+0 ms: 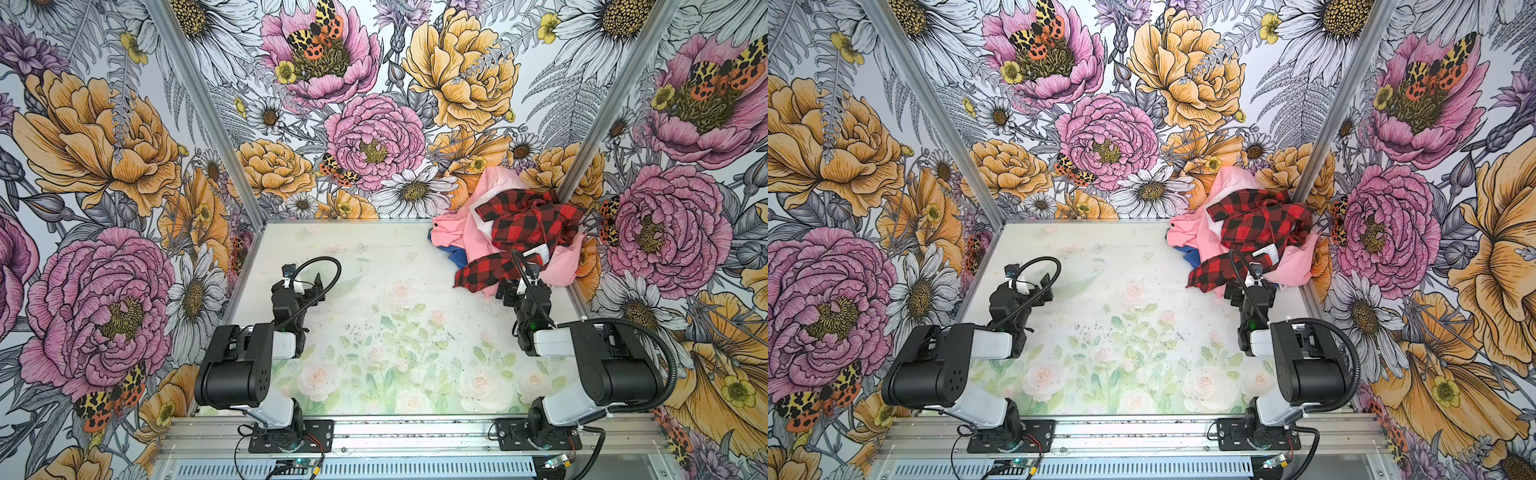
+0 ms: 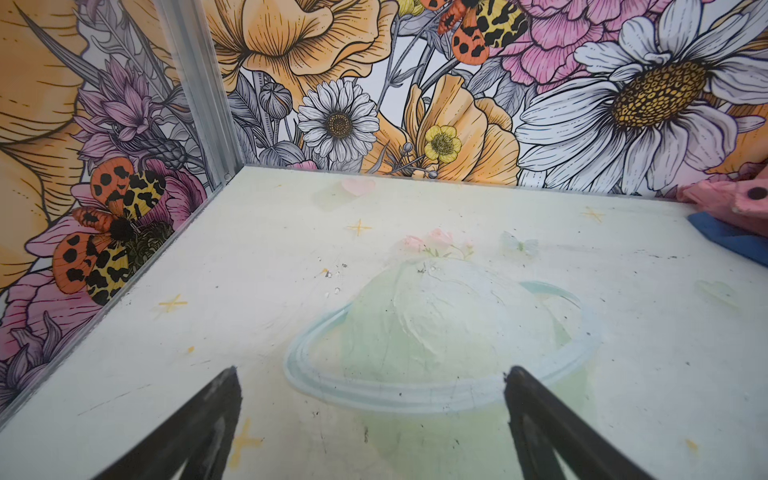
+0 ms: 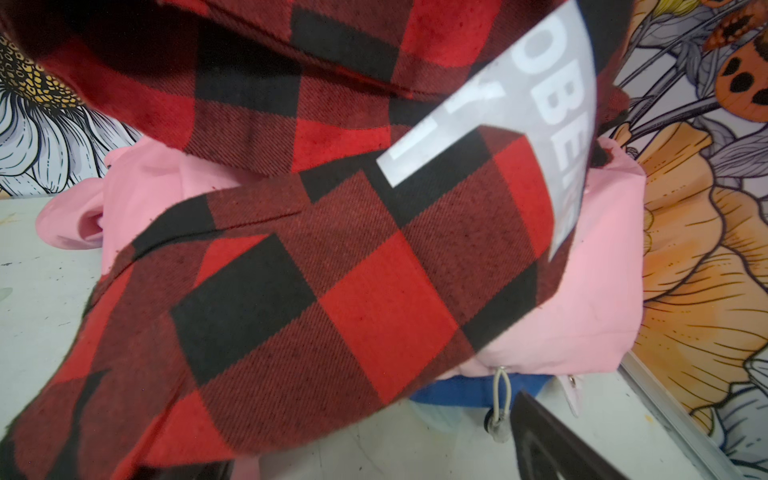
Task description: Pick out a specific cloth from the pile
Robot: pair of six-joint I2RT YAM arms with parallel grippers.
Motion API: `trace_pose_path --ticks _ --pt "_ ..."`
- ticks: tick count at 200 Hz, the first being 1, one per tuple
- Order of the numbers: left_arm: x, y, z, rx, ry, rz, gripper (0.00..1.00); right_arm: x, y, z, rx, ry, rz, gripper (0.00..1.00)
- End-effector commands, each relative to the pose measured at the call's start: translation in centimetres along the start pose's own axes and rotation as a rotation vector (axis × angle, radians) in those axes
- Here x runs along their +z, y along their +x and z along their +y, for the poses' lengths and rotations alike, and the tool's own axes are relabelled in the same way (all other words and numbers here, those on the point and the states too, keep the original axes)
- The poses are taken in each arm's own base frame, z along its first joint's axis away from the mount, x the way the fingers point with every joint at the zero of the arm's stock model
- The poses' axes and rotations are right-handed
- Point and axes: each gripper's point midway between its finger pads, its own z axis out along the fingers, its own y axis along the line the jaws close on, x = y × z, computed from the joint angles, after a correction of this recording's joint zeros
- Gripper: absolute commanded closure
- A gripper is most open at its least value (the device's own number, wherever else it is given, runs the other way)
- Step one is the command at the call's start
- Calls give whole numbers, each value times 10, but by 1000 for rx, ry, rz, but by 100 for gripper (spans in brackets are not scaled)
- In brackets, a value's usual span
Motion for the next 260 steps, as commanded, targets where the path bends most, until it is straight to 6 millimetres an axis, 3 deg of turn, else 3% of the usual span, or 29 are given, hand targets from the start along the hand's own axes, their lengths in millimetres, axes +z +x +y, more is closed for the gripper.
trace_pose_path --ticks 1,62,100,139,163,186,218,235,260 --pt "1 -4 -3 -12 29 -11 1 -1 -10 0 3 9 -30 0" --pt "-1 -5 -3 -13 32 -22 1 -3 -13 0 0 8 -47 0" --pt "-13 -15 1 -24 2 -75 1 -29 -20 9 -43 -1 -161 1" --pt "-27 -48 -12 40 -68 -25 1 -61 -38 18 -97 26 -221 2" --pt "-37 -67 -44 26 13 -16 1 -67 -29 31 -113 -35 -66 4" --pt "-49 -85 -103 32 197 28 1 -89 -22 47 -145 -92 14 4" --pt "-77 -90 -188 88 545 259 1 -116 -38 90 -283 -189 94 4" --pt "-93 -97 -212 71 646 373 1 -111 -54 123 -252 -300 128 7" --pt "-124 -118 -237 28 825 453 1 -72 -76 162 -314 -300 233 17"
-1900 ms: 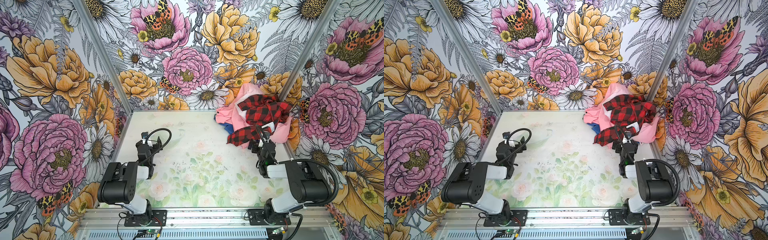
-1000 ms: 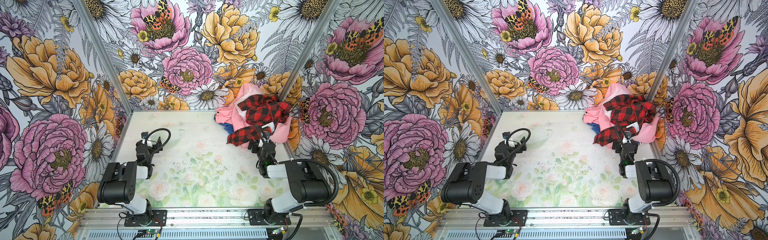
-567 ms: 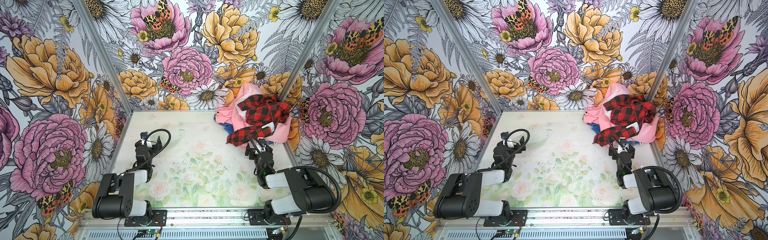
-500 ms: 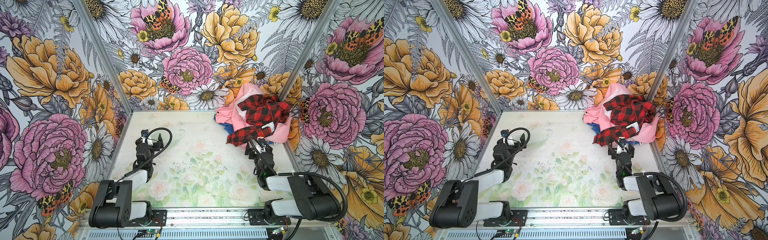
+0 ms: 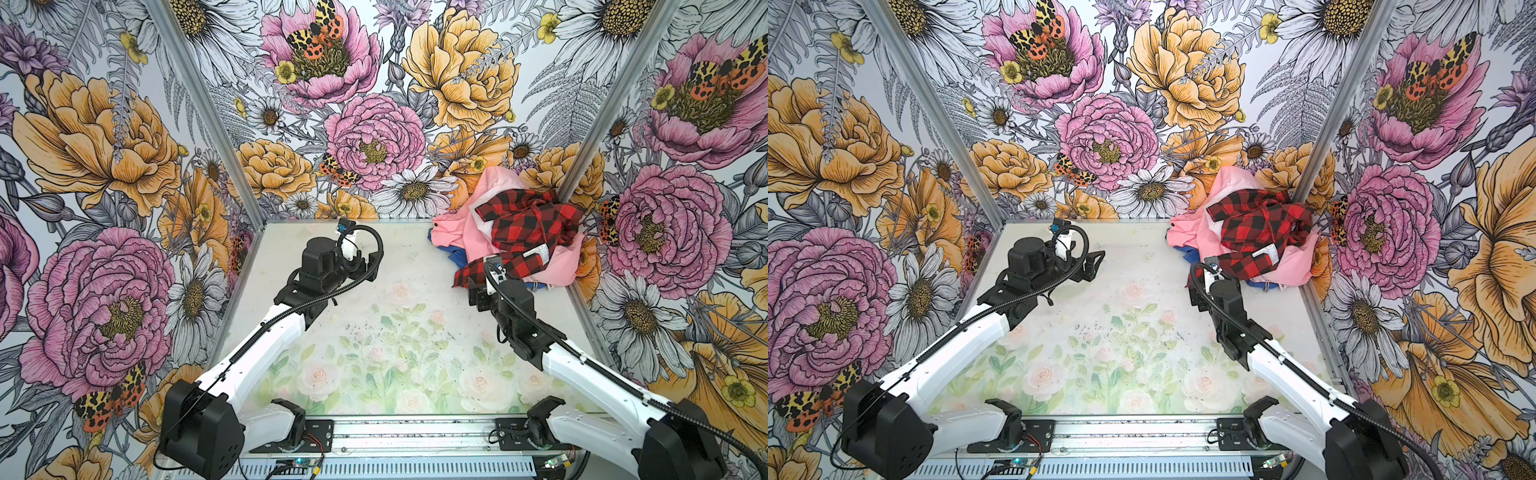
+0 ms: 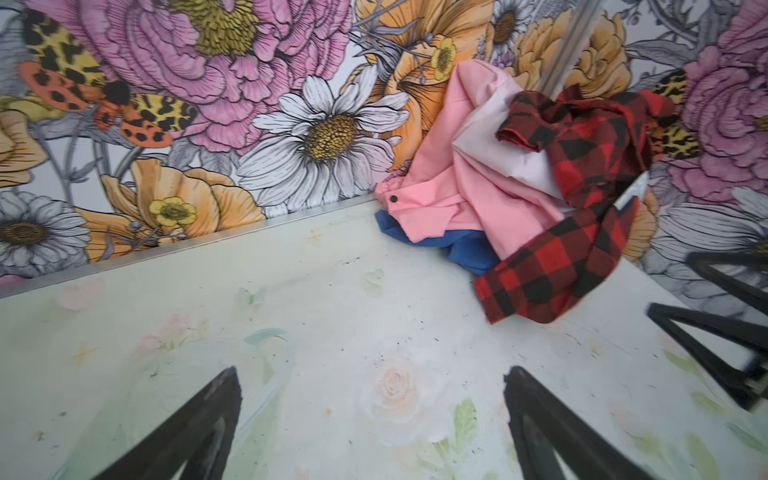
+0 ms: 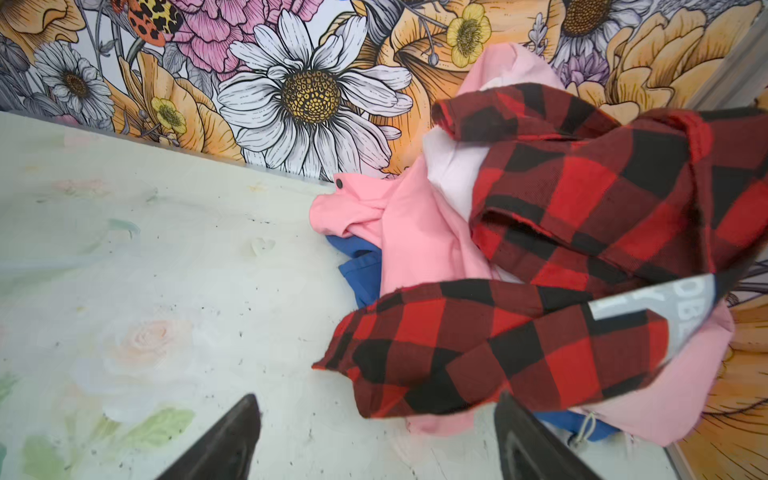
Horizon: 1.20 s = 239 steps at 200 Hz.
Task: Pick out a specific cloth from the pile
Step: 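Reach the right gripper into the pile and grasp the blue shirt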
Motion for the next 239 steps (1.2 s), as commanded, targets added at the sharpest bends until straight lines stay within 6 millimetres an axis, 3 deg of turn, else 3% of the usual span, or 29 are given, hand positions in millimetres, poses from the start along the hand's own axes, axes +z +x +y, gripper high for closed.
trace_pose_path --ticks 1,15,21,33,57,76,94,125,178,239 --pt "-18 32 -45 -91 235 236 1 34 2 20 -56 -29 186 16" --pt "-29 24 -59 -43 321 242 1 67 -9 25 -65 7 247 17" --pt "-33 21 -60 -18 335 242 1 82 -4 33 -76 -3 292 17" --pt "-34 21 -57 5 346 241 1 104 -4 47 -83 -27 351 26" --pt "-24 33 -58 -8 394 237 1 132 14 64 -16 -46 418 27" --pt "-8 42 -40 -98 318 211 1 148 36 64 -16 1 486 28" --pt "-15 37 -24 -123 281 203 1 161 53 60 0 45 538 31" --pt "-30 14 -2 -183 262 74 1 178 55 55 -55 104 537 37" --pt "-32 15 -3 -191 290 66 1 208 63 25 -91 207 580 49" --pt "-32 15 11 -203 249 59 1 225 76 14 -135 215 632 46"
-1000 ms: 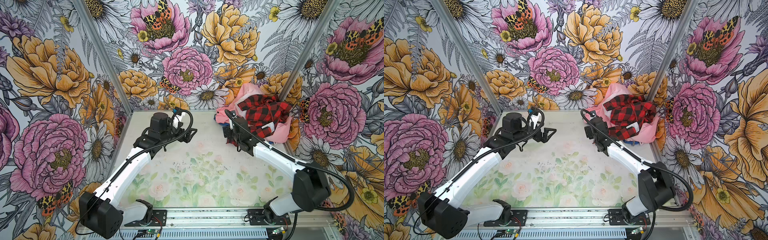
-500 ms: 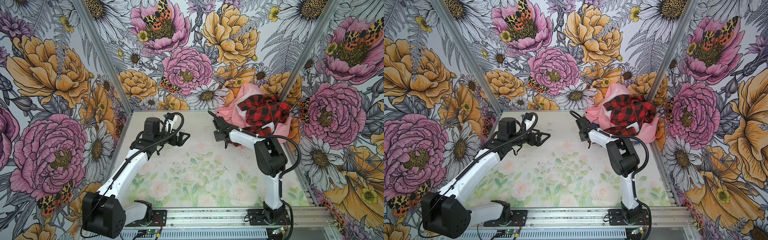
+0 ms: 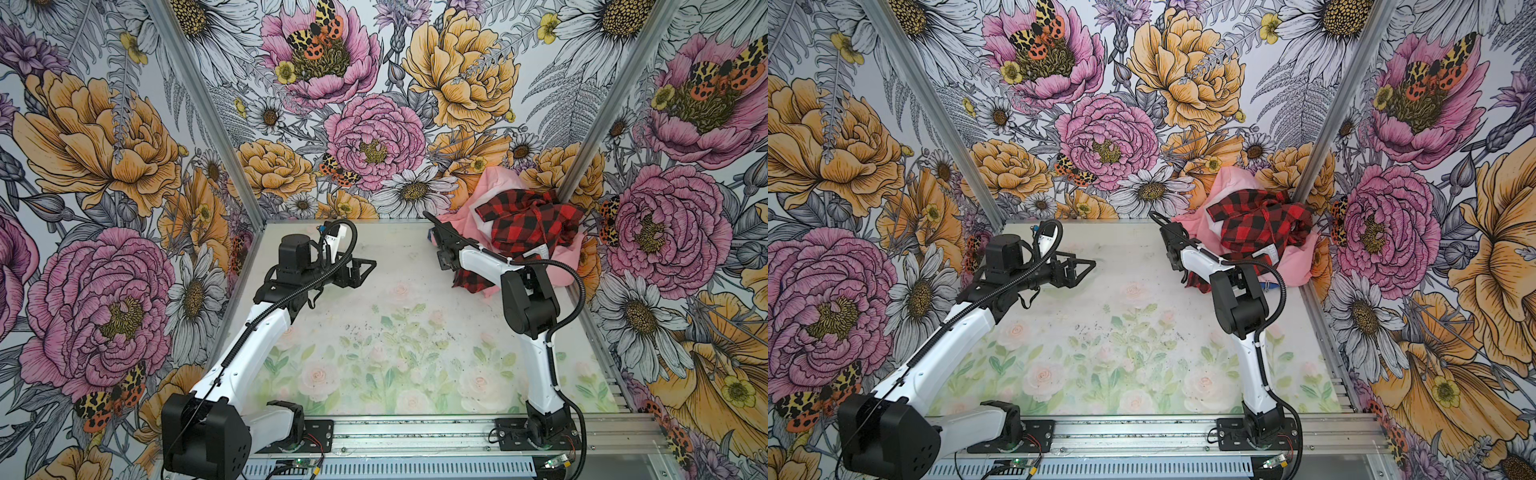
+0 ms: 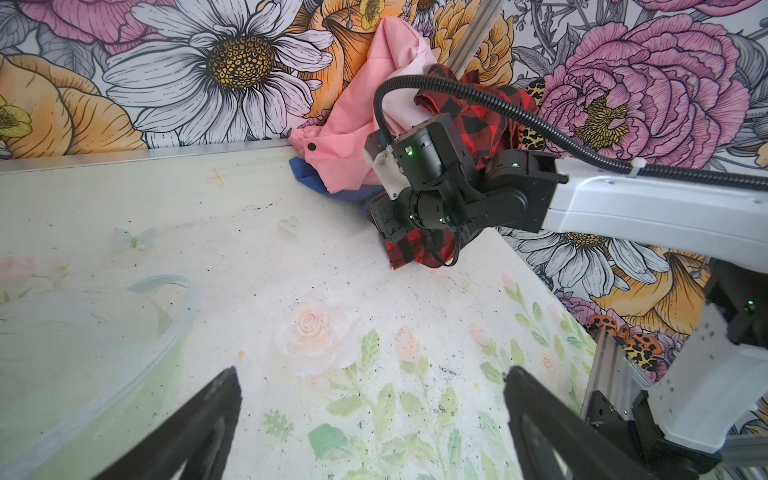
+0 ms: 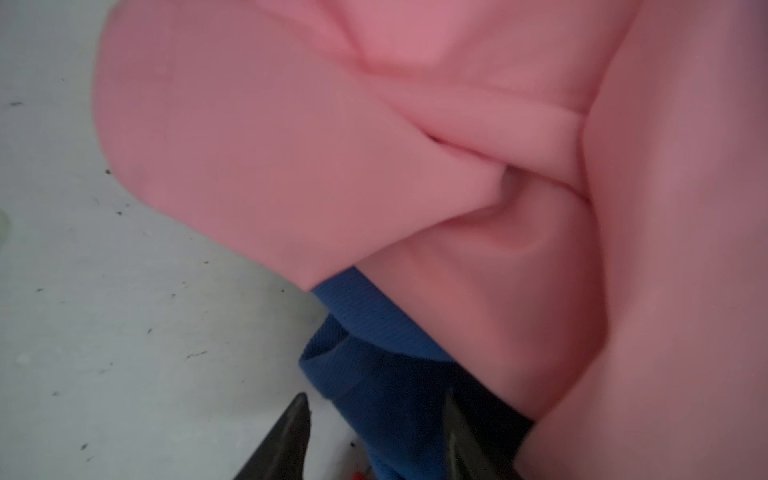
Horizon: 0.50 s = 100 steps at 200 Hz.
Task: Pick out a specific cloth from the pile
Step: 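Reach the right gripper into the pile and grasp the blue shirt, then lift the blue shirt high out of the pile with the right gripper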
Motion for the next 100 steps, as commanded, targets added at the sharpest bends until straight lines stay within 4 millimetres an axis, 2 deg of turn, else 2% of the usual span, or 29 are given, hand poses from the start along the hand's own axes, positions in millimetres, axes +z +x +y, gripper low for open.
trace_pose_path --ticks 1,60,100 --pt "-6 -8 0 6 12 -36 1 6 -1 3 -34 14 19 46" --pt "-8 -8 3 8 8 -39 1 23 0 6 -80 46 108 43" --pt "-10 -9 1 5 11 -43 1 31 2 -4 -58 102 141 47"
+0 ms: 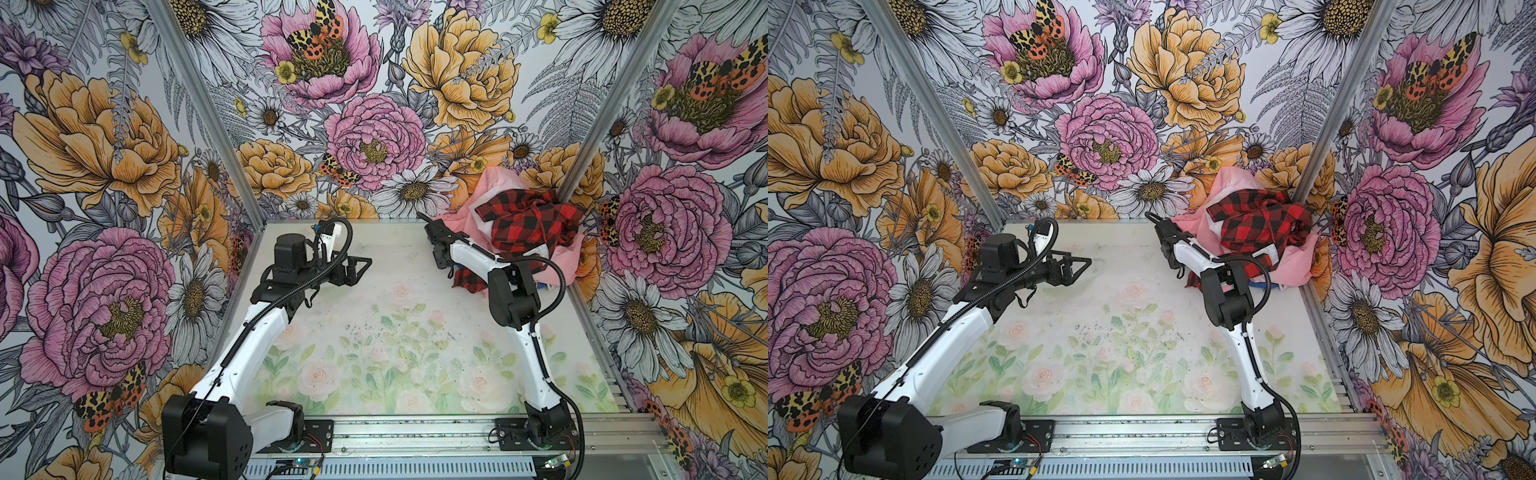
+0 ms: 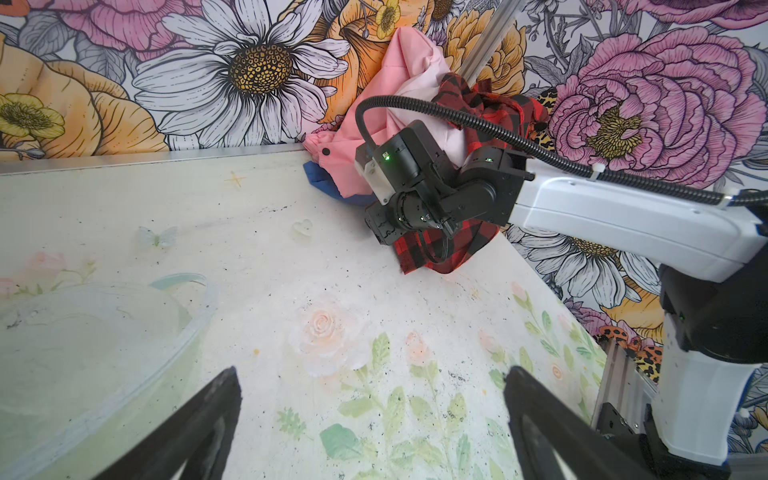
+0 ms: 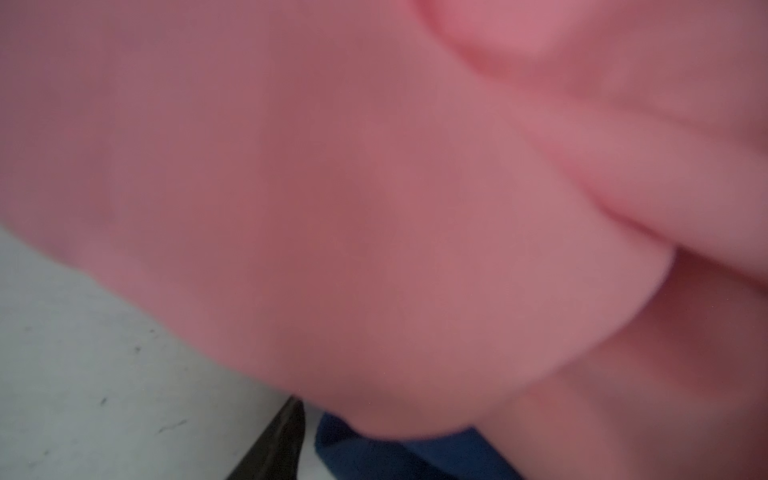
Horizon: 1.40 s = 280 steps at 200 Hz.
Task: Pick out a specific cloth from the pile
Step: 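Lift the blue shirt high out of the pile with the right gripper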
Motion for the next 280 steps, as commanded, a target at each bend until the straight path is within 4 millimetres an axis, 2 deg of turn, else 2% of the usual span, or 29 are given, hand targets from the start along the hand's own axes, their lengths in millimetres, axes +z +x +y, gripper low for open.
trace_pose_path --ticks 1,22,35,49,58,72,90,101,118,133,143,152,159,160,171,182,196,215,231,239,258,280 --pt "-6 -6 -8 13 34 -31 1 6 5 -11 15 54 42 47" --pt "-7 -8 -9 18 37 -42 1 12 7 -20 50 69 69 56" --pt "-8 -8 -10 18 39 -47 1 16 5 -27 77 67 79 72" --pt "-10 -9 -12 20 43 -53 1 17 0 -29 91 48 75 100" --pt "-11 -10 -13 22 43 -59 1 14 -6 -30 81 42 60 100" --pt "-14 -12 -15 28 42 -68 1 -5 -27 -32 30 39 2 100" --pt "-17 -16 -19 31 54 -86 1 -63 -73 -58 26 74 -144 100" --pt "-19 -19 -22 32 63 -99 1 -116 -108 -96 76 110 -270 100" --pt "-23 -24 -25 28 80 -121 1 -213 -149 -188 257 125 -499 100" --pt "-26 -27 -27 28 84 -138 1 -328 -169 -279 411 148 -803 100" --pt "-26 -28 -26 22 90 -147 1 -422 -175 -318 441 163 -1071 100" --pt "-28 -32 -25 11 95 -156 1 -509 -173 -333 424 150 -1329 100" --pt "-29 -34 -23 0 102 -164 1 -569 -167 -337 415 136 -1524 100" --pt "-29 -34 -23 -2 101 -166 1 -583 -163 -340 422 135 -1563 100" --pt "-31 -36 -21 -12 104 -176 1 -663 -138 -345 451 118 -1849 100" --pt "-33 -38 -21 -12 103 -182 1 -723 -105 -352 506 61 -2063 100" --pt "-33 -37 -22 -10 107 -183 1 -769 -69 -357 563 -15 -2243 100" --pt "-33 -35 -23 -7 108 -182 1 -786 -58 -343 570 -165 -2283 100" --pt "-34 -36 -24 1 108 -185 1 -781 -67 -331 627 -382 -2229 100" --pt "-37 -38 -26 14 104 -197 1 -776 -76 -319 631 -498 -2186 100" --pt "-50 -39 -33 50 86 -225 1 -750 -109 -275 625 -719 -2023 100" --pt "-71 -26 -46 92 18 -217 1 -705 -150 -202 556 -906 -1802 100"
